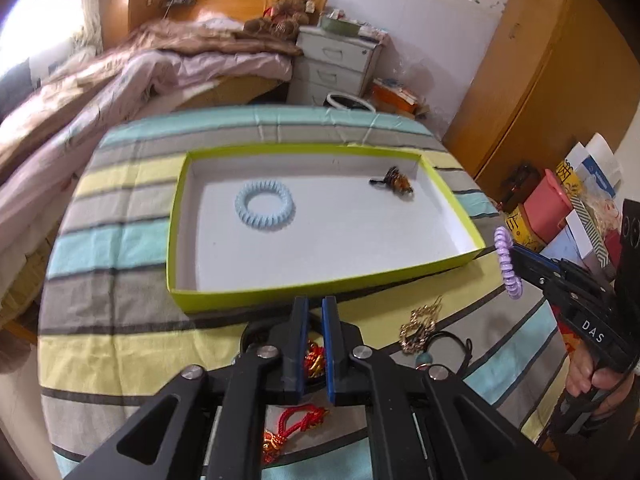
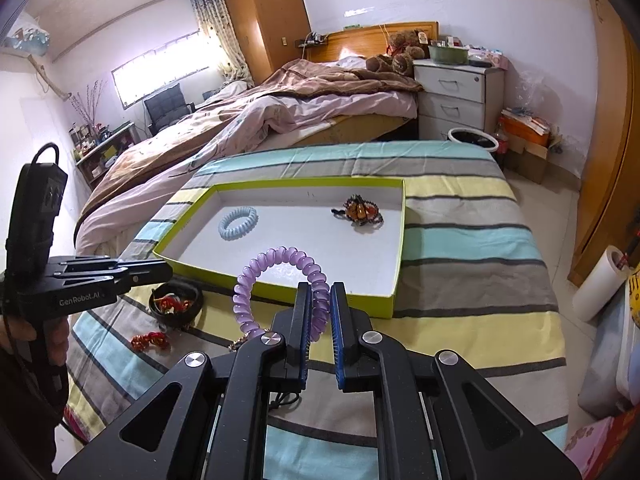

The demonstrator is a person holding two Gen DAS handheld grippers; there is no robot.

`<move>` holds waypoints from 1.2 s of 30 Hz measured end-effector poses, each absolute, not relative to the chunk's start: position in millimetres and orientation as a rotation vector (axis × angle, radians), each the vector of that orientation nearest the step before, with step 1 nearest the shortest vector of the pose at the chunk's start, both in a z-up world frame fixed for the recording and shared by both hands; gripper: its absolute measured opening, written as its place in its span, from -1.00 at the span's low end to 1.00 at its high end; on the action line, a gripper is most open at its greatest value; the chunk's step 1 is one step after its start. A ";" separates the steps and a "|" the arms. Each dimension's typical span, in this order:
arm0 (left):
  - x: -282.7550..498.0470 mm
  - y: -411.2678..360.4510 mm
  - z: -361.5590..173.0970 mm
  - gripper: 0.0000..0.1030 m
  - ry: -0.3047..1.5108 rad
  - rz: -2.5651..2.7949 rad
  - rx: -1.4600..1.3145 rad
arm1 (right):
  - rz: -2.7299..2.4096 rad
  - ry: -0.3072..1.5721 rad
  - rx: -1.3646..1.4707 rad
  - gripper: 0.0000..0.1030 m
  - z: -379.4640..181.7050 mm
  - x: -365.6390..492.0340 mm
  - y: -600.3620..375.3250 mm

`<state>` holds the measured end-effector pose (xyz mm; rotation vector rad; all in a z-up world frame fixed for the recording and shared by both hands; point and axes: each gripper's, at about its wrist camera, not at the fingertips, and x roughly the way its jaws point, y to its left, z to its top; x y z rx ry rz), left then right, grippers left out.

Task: Organize jewelry
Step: 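Carry the black wristband with the left tool while the right tool carries the purple hair tie to the box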

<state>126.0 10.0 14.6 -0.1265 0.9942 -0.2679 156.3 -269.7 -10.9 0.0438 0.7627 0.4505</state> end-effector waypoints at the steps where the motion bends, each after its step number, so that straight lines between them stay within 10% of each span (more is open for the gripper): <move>1: 128.0 13.9 10.1 -0.85 1.011 -0.257 -0.131 | 0.450 0.766 0.045 -0.81 -12.0 156.6 -269.8; 6: 130.4 33.3 0.7 -0.28 1.033 -0.214 -0.150 | 0.456 0.769 0.041 -0.81 -12.6 155.1 -270.1; 36: 127.9 31.0 -4.7 -0.70 1.058 -0.280 -0.094 | 0.443 0.791 0.059 -0.81 -17.2 157.6 -269.0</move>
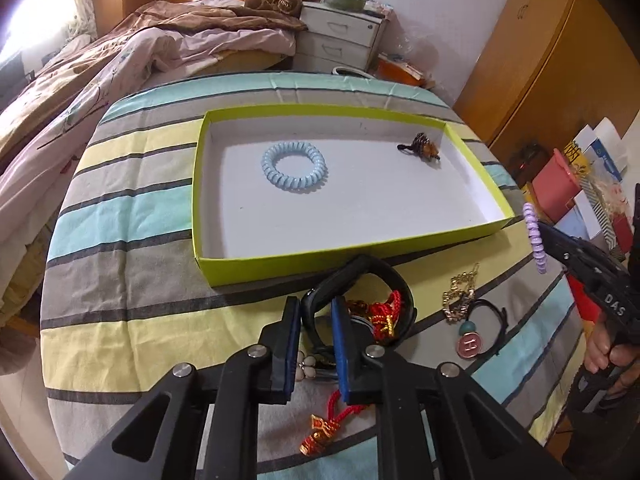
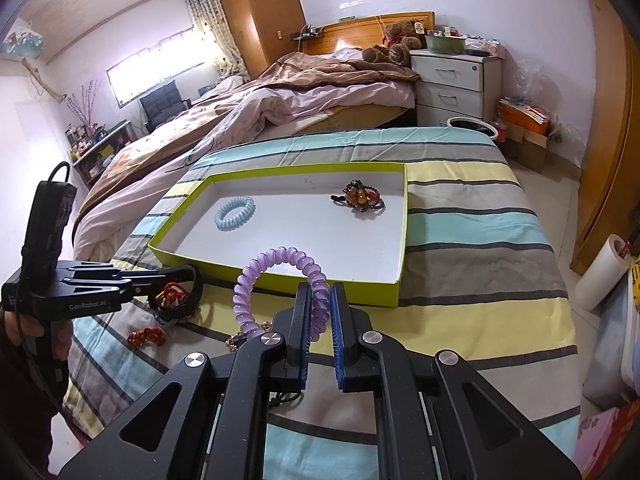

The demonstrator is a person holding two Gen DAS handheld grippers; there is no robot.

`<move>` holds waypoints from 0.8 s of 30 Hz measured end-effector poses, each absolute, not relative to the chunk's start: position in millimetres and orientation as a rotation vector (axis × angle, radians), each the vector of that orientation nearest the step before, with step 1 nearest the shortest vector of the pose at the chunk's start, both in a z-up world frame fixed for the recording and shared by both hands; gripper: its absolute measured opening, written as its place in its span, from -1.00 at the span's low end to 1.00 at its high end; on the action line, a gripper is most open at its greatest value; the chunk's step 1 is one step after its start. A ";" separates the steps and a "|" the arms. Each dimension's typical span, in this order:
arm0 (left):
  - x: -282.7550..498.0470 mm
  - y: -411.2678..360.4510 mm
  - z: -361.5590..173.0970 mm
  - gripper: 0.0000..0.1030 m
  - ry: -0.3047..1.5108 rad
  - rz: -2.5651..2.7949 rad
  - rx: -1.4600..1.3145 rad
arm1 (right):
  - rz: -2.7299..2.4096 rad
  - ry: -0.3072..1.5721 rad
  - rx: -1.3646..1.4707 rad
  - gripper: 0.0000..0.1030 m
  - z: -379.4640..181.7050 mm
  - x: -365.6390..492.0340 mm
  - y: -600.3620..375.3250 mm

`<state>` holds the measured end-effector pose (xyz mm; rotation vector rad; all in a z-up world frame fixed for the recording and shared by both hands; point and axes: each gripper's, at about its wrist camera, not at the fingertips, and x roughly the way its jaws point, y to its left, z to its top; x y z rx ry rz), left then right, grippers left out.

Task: Organize jewelry
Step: 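Carry the black wristband with the left tool while the right tool carries the purple hair tie to the box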

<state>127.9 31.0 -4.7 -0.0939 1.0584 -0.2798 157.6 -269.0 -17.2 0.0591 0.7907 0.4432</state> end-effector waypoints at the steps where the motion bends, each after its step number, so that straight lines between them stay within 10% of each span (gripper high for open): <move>1: 126.2 31.7 -3.1 -0.70 1.051 -0.284 -0.099 | 0.443 0.789 0.060 -0.81 -16.9 157.4 -269.2; 24: 157.6 50.4 52.9 -0.70 0.920 -0.233 -0.162 | 0.419 0.732 0.012 -0.81 22.9 199.4 -246.3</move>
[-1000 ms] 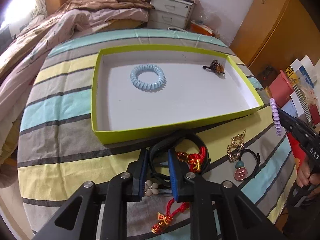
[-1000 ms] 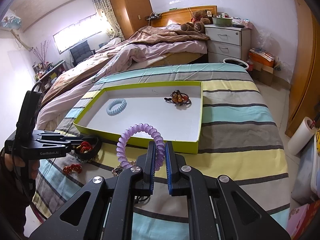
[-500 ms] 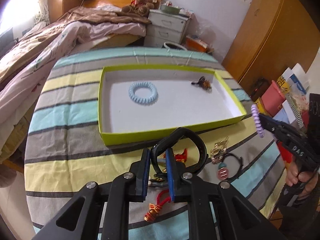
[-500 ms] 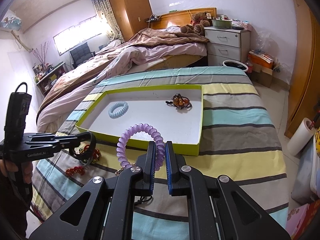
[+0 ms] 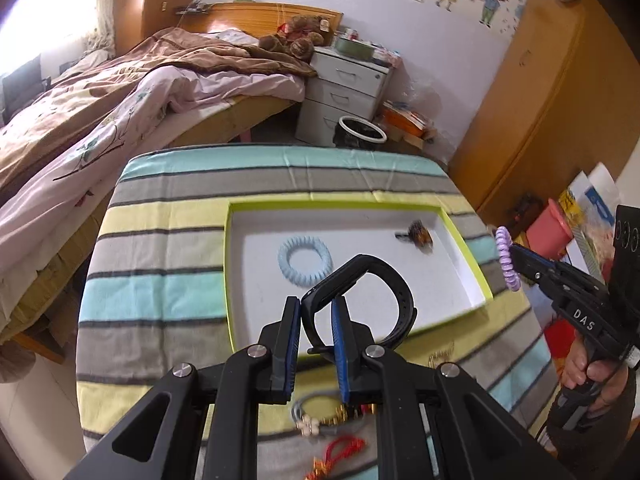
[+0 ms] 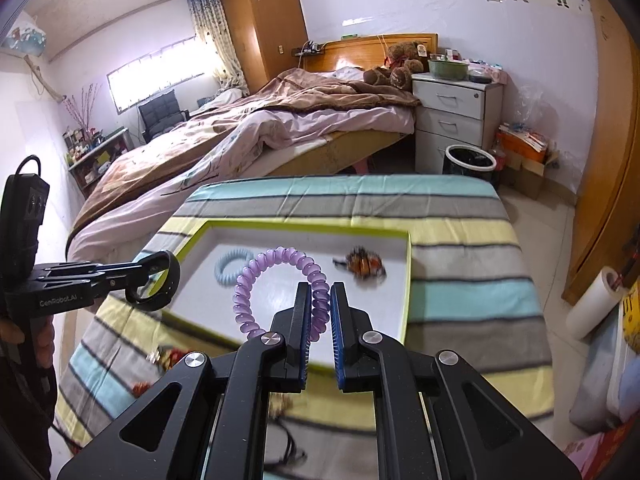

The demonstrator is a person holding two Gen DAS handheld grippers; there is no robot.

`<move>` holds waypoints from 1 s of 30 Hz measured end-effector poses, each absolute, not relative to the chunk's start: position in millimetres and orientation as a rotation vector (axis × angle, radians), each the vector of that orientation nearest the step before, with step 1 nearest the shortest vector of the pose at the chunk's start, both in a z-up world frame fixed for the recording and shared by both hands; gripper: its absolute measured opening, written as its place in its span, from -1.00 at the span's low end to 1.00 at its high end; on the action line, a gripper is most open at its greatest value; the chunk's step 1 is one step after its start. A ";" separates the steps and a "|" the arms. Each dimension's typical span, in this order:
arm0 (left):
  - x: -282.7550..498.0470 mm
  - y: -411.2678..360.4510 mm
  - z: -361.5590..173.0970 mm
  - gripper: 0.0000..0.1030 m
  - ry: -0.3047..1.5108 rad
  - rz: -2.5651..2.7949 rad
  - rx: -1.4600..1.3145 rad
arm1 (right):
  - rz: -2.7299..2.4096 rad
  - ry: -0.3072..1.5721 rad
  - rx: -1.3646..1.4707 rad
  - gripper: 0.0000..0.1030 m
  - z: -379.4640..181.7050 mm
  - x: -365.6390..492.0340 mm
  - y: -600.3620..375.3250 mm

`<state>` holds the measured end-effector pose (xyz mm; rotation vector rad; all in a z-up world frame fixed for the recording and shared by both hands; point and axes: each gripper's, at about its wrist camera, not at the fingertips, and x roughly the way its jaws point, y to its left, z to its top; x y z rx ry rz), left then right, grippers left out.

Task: Organize jewelry
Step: 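Carry the black wristband with the left tool while the right tool carries the purple hair tie to the box, then lower both items into the green box and open both tools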

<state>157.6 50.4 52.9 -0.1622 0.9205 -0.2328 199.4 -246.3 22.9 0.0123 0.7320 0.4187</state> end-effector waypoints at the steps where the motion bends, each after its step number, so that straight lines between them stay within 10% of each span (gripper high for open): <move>1: 161.2 50.4 52.4 -0.70 0.919 -0.221 -0.150 | 0.414 0.733 0.003 -0.81 22.4 204.3 -243.1; 30: 210.4 52.2 -12.3 -0.70 1.066 -0.163 -0.148 | 0.406 0.956 -0.146 -0.81 -50.9 304.8 -170.8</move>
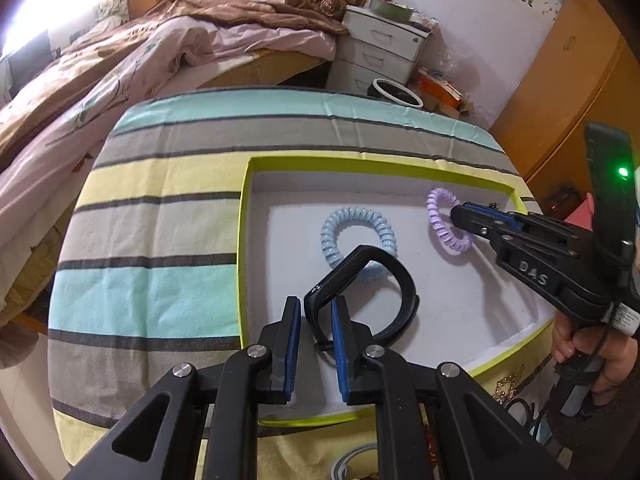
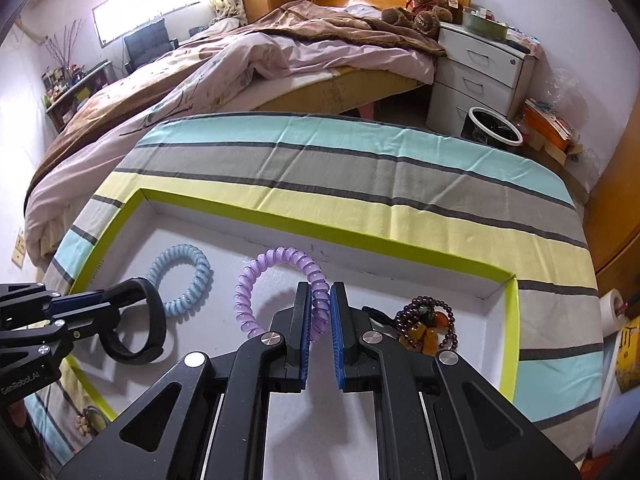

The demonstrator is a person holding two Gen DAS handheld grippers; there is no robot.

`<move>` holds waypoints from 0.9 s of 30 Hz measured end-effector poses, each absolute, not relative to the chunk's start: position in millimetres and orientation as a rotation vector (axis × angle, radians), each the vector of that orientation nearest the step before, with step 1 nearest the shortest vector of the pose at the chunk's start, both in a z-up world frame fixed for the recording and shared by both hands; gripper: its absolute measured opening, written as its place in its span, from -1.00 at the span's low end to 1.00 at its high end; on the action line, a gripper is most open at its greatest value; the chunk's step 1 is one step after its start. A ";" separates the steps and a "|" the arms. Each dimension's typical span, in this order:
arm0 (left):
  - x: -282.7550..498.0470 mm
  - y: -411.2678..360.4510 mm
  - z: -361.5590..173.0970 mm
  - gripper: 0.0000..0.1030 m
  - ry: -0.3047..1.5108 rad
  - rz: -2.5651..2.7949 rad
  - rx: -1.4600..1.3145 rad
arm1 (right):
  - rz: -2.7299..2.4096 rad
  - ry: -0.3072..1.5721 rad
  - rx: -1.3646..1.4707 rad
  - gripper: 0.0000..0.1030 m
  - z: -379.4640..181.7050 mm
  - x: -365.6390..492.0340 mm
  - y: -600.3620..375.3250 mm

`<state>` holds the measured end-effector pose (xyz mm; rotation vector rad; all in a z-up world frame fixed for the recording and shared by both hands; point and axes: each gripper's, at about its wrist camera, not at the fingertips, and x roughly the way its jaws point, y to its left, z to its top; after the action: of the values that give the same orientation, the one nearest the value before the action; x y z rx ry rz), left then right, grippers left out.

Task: Organize jewelry
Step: 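Lower both items into the green box and open both tools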

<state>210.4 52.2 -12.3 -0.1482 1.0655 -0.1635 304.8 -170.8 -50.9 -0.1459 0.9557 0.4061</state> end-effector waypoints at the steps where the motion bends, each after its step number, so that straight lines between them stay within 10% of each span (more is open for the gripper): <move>1: 210.9 51.6 -12.5 -0.70 1.065 -0.168 -0.150 | 0.403 0.959 -0.150 -0.81 -52.0 305.5 -169.7; 15: 211.1 55.7 -14.8 -0.68 1.071 -0.165 -0.175 | 0.398 0.968 -0.144 -0.71 -55.2 307.4 -168.0; 21: 204.1 58.3 -7.6 -0.34 1.042 -0.186 -0.200 | 0.403 0.949 -0.127 -0.64 -49.4 302.0 -170.7; 27: 184.5 59.4 9.5 -0.30 0.992 -0.196 -0.207 | 0.418 0.911 -0.100 -0.26 -35.0 289.5 -176.0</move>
<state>184.5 59.4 9.5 -0.2065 0.9921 -0.1958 289.5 -176.0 -35.0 -0.0996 0.9114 0.4185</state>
